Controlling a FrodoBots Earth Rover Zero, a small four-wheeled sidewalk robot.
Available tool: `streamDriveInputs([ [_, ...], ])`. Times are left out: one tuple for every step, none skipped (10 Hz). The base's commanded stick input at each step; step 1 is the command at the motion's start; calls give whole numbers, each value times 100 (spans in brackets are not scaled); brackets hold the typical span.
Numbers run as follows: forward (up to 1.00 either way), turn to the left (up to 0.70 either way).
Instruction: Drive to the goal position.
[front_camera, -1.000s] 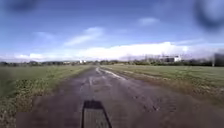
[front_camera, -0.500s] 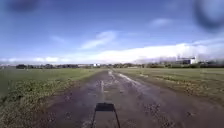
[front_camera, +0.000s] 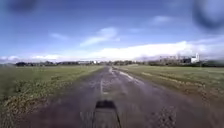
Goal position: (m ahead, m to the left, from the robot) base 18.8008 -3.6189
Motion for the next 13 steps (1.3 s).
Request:
streamDriveInputs([
  [70,0],
  [70,0],
  [70,0],
  [70,0],
  [70,0],
  [70,0],
  [70,0],
  [70,0],
  [70,0],
  [70,0],
  [70,0],
  [70,0],
  [70,1],
])
